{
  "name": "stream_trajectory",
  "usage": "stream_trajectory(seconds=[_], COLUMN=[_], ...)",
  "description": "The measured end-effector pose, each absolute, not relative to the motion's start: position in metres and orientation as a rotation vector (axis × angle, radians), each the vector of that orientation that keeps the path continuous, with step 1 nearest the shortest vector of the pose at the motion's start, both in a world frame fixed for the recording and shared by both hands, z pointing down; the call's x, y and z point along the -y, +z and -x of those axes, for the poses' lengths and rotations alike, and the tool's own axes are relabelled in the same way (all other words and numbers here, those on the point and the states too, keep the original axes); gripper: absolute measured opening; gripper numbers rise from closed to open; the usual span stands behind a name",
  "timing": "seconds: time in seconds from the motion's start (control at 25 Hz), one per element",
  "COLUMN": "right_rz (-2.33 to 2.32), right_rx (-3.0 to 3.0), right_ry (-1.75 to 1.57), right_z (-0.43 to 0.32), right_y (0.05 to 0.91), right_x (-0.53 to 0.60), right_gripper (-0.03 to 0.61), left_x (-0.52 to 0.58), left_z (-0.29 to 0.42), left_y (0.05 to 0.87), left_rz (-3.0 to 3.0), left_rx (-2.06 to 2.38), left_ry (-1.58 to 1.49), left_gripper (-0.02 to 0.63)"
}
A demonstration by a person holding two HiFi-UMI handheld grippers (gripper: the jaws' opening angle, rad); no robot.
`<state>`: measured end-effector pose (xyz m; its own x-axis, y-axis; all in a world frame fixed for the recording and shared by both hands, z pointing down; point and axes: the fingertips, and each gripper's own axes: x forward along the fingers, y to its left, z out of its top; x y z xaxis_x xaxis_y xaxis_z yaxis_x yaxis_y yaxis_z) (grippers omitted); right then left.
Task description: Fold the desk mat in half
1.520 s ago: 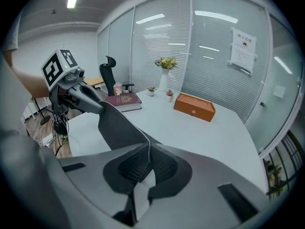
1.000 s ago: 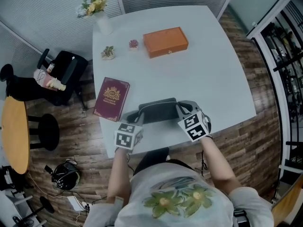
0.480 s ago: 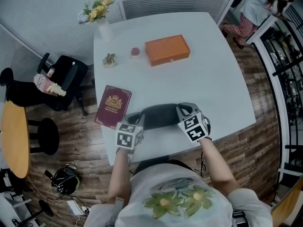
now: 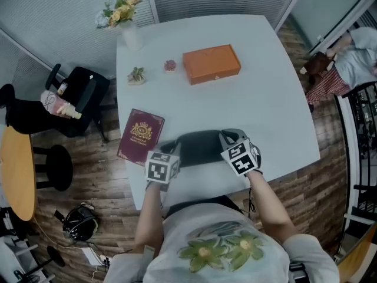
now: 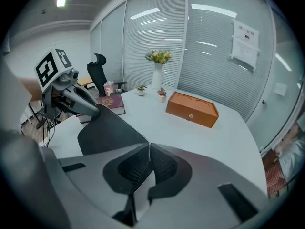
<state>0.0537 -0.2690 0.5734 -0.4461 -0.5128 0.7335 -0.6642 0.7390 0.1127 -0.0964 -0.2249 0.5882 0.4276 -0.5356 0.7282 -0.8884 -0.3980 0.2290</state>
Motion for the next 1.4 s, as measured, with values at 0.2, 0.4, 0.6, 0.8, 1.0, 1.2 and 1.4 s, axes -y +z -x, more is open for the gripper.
stream_trajectory(seconds=[0.2, 0.4, 0.6, 0.8, 1.0, 1.2, 1.4], right_rz=[-0.837, -0.795, -0.758, -0.721, -0.702, -0.695, -0.695], right_rx=[2.124, 2.105, 2.074, 2.043, 2.016, 2.001, 1.982], right_ry=[0.262, 0.290, 0.322, 0.363, 0.385, 0.391, 0.361], right_z=[-0.053, -0.051, -0.050, -0.052, -0.054, -0.053, -0.053], right_y=[0.591, 0.608, 0.626, 0.644, 0.657, 0.664, 0.667], right_x=[0.275, 0.280, 0.277, 0.269, 0.262, 0.260, 0.261], right_gripper=[0.026, 0.026, 0.026, 0.026, 0.026, 0.026, 0.026], left_x=[0.229, 0.232, 0.227, 0.220, 0.215, 0.214, 0.211], left_z=[0.096, 0.097, 0.098, 0.097, 0.096, 0.099, 0.098], left_y=[0.602, 0.617, 0.636, 0.652, 0.658, 0.663, 0.668], left_rz=[-2.049, -2.008, -1.964, -1.936, -1.938, -1.939, -1.944], left_rx=[1.184, 1.157, 1.119, 1.083, 1.077, 1.080, 1.075], left_ry=[0.773, 0.804, 0.845, 0.878, 0.935, 0.989, 1.014], left_gripper=[0.020, 0.020, 0.020, 0.020, 0.020, 0.020, 0.020])
